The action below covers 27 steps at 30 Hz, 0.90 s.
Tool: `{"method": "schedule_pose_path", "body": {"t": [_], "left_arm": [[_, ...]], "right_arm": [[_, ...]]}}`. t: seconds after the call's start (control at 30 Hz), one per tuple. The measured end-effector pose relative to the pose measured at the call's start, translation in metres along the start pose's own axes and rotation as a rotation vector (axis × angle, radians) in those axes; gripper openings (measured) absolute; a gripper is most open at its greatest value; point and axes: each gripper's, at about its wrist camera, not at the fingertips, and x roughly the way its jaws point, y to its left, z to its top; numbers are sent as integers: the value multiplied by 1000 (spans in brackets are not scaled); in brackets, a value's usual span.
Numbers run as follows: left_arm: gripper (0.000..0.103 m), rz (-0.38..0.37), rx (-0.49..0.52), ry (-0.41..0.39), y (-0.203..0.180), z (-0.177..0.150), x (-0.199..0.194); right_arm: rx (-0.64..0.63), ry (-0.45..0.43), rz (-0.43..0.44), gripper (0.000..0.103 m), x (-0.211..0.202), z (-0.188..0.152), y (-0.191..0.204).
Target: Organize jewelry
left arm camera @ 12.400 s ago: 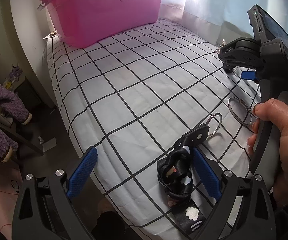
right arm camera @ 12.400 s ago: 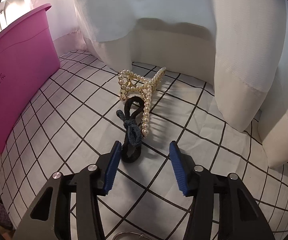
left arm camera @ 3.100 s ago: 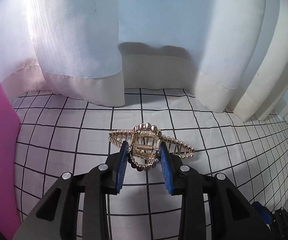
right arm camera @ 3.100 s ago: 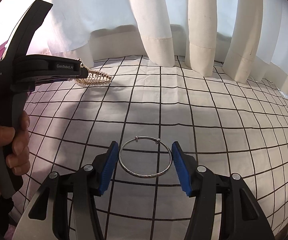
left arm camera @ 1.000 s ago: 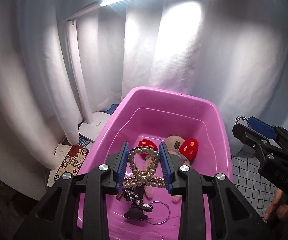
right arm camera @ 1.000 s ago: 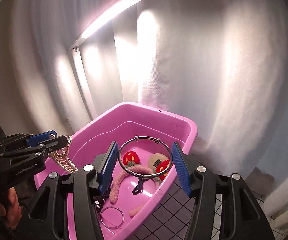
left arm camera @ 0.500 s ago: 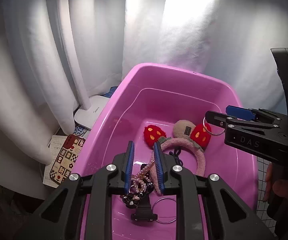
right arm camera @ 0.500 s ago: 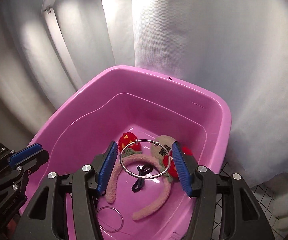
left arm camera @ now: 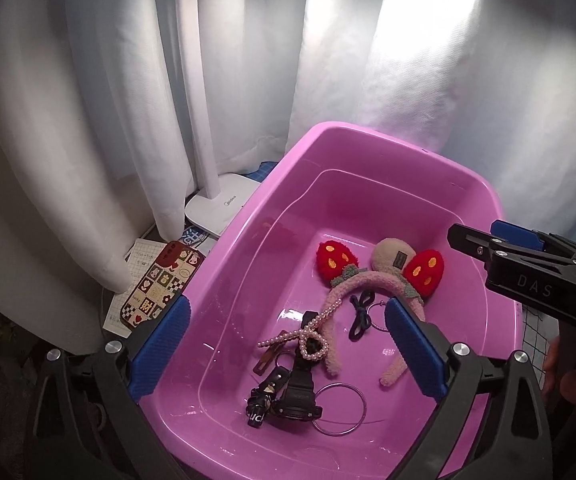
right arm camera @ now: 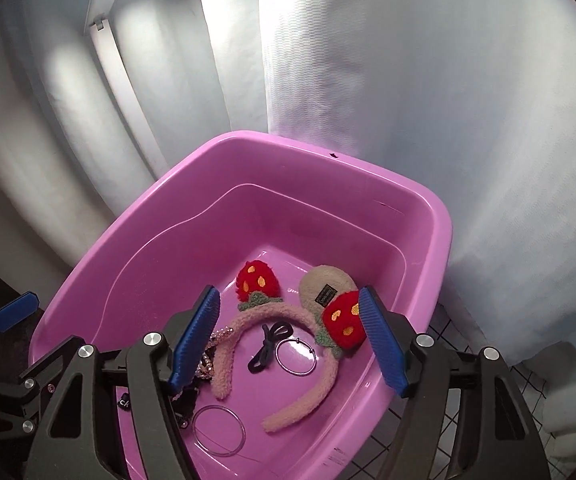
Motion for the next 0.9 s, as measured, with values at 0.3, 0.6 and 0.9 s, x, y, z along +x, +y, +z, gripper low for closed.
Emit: {"method": "schedule_pose_path", "body": {"t": [0.3, 0.6, 0.9], "left_arm": [[96, 52, -15, 19, 1, -4, -6], [96, 61, -19, 22, 3, -6, -12], [96, 58, -22, 22, 2, -7, -16]], "right_arm": [[-5, -19, 6, 69, -17, -8, 4], [-13, -30, -10, 69, -28, -14, 9], [-11, -35, -28, 69, -42, -25, 8]]}}
